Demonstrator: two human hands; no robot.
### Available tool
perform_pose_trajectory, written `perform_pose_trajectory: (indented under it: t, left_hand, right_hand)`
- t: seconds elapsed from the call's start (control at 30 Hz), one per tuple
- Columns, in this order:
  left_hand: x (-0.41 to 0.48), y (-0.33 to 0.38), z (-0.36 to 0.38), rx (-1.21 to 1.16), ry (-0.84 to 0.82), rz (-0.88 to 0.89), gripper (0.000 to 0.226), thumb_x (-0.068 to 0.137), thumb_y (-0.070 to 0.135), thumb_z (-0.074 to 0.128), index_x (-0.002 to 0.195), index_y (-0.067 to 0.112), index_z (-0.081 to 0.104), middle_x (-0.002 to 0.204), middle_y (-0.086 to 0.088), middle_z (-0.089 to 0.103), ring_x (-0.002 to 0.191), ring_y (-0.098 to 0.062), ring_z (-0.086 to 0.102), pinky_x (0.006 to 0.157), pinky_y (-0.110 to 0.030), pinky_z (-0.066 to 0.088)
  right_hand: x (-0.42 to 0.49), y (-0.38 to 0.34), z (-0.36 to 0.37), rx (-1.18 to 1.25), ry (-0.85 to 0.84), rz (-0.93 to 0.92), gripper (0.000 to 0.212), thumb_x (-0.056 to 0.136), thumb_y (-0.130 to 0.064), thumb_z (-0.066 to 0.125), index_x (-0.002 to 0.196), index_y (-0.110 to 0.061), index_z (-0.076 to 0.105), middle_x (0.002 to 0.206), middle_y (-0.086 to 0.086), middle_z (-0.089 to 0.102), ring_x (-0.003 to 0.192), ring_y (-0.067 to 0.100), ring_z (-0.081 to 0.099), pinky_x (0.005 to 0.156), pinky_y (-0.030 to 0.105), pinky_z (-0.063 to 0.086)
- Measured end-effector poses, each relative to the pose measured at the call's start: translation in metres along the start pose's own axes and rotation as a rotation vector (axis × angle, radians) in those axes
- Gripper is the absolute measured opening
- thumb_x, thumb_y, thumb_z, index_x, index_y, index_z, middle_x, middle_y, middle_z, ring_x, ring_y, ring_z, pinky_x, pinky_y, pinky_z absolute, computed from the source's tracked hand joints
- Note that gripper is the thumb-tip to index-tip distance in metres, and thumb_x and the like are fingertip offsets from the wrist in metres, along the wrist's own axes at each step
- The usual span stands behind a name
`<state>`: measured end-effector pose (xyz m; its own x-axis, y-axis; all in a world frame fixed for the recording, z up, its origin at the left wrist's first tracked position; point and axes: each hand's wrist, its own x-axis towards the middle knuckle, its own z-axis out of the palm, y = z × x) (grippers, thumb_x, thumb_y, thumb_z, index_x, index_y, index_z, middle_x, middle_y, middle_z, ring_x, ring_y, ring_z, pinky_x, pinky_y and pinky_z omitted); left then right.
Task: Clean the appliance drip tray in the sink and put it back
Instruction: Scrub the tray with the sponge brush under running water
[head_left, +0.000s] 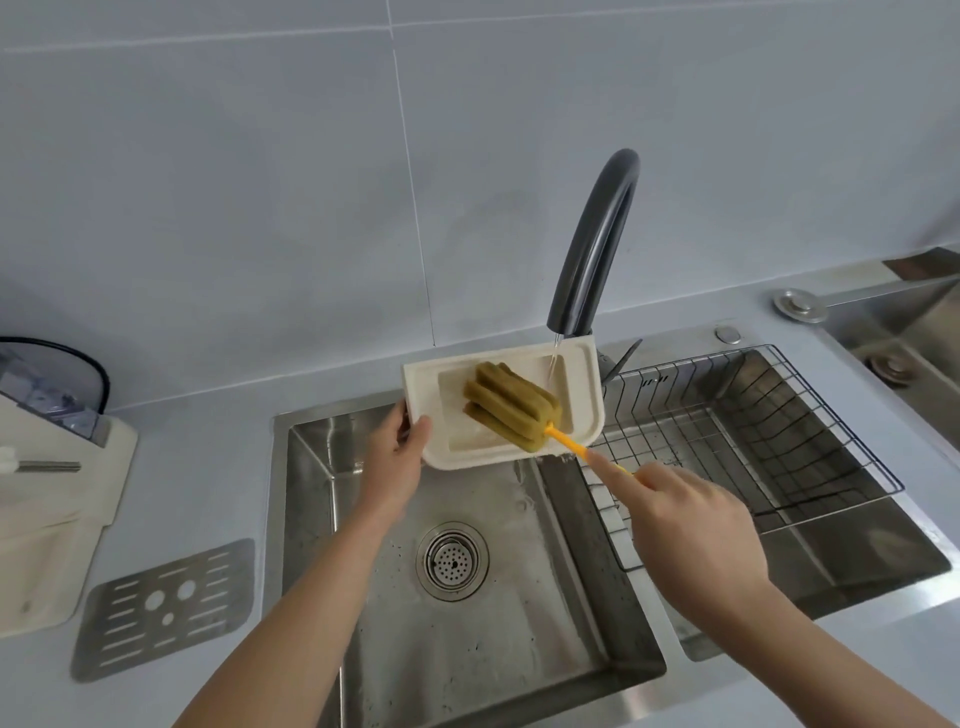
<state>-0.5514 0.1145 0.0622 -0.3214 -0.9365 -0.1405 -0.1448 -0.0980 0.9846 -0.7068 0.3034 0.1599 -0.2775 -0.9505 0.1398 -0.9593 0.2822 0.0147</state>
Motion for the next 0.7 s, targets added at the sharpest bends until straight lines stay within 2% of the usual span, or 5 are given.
perform_pose_trajectory:
  t: [0.13,0.3,0.53,0.63,0.7]
  left_hand:
    - [0.001,0.003,0.016,-0.05,-0.07,-0.055,0.028,0.092,0.013,0.045,0.119,0.017,0.051,0.095,0.009,0.062,0.087,-0.005,0.061,0.062,-0.017,0.055]
    - [0.008,0.019,0.048,-0.057,-0.135,-0.113,0.035,0.092,0.015,0.045,0.127,0.01,0.047,0.105,0.001,0.059,0.096,-0.018,0.058,0.085,-0.037,0.052]
    - [0.011,0.027,0.083,-0.152,-0.186,-0.132,0.021,0.092,0.017,0.046,0.111,0.018,0.055,0.099,-0.001,0.062,0.088,-0.014,0.062,0.075,-0.033,0.054]
    - [0.011,0.027,0.089,-0.12,-0.169,-0.134,0.02,0.092,0.018,0.047,0.109,0.019,0.057,0.099,-0.003,0.063,0.093,-0.021,0.063,0.084,-0.041,0.054]
    - [0.009,0.025,0.092,-0.091,-0.157,-0.147,0.026,0.092,0.016,0.046,0.116,0.014,0.056,0.104,-0.006,0.063,0.098,-0.024,0.062,0.089,-0.046,0.052]
  right_hand:
    - [0.007,0.001,0.002,-0.065,0.02,-0.01,0.063,0.035,0.009,0.079,0.095,-0.011,0.075,0.044,0.005,0.052,0.033,0.022,0.048,0.033,0.021,0.033]
    - [0.009,0.01,0.004,-0.087,-0.041,0.007,0.07,0.027,0.006,0.081,0.096,-0.01,0.075,0.047,0.004,0.056,0.035,0.021,0.05,0.031,0.024,0.033]
    - [-0.001,0.04,0.007,-0.096,-0.086,-0.015,0.072,0.028,0.006,0.083,0.096,-0.016,0.075,0.046,0.0,0.051,0.034,0.017,0.044,0.035,0.022,0.021]
    - [-0.006,0.053,0.004,-0.104,-0.11,-0.047,0.071,0.03,0.007,0.083,0.096,-0.016,0.074,0.045,-0.001,0.05,0.038,0.013,0.03,0.029,0.024,0.029]
    - [-0.008,0.061,-0.002,-0.126,-0.122,-0.068,0.069,0.031,0.007,0.083,0.095,-0.017,0.074,0.045,-0.002,0.05,0.035,0.014,0.037,0.028,0.024,0.032]
